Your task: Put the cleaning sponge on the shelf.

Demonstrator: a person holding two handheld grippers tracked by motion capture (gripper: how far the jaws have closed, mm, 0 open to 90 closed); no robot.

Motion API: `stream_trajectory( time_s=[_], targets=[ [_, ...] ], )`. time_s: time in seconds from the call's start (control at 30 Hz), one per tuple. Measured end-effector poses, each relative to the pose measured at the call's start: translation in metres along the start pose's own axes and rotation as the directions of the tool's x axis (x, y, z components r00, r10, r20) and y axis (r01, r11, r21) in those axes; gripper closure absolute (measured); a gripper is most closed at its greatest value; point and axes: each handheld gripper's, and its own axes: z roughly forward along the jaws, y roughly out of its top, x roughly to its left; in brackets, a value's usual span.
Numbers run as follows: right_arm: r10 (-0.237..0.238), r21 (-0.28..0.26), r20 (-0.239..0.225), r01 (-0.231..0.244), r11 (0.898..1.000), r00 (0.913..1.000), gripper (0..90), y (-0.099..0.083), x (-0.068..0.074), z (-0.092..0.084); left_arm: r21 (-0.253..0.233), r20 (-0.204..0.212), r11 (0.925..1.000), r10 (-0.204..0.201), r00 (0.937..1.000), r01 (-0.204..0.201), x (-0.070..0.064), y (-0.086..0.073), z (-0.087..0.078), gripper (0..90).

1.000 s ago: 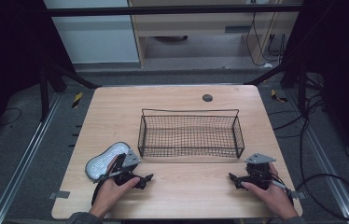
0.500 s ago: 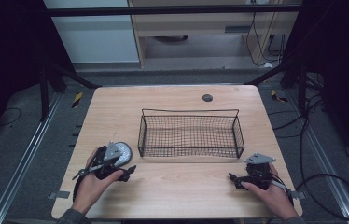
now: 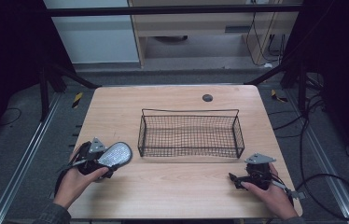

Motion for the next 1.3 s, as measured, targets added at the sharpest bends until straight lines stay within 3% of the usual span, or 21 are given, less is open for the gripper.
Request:
stream_trajectory(
  time_s=[0.27,0.7,0.97,1.3],
  targets=[
    [0.0,0.0,0.0,0.0,1.0,1.0,0.4,0.0,0.0,0.0,0.066,0.038,0.9976,0.02,0.9991,-0.022,0.007,0.0,0.001,3.2],
    [-0.002,0.0,0.0,0.002,1.0,1.0,0.4,0.0,0.0,0.0,0.139,0.04,0.9892,0.042,0.9983,-0.047,0.016,0.005,0.008,3.3],
    [0.0,0.0,0.0,0.0,1.0,1.0,0.4,0.0,0.0,0.0,0.201,0.071,0.9771,0.055,0.996,-0.068,0.019,0.008,0.012,3.4],
    [0.0,0.0,-0.001,0.0,1.0,1.0,0.4,0.0,0.0,0.0,0.204,0.062,0.9759,0.065,0.996,-0.076,0.022,0.009,0.011,3.6]
  ],
)
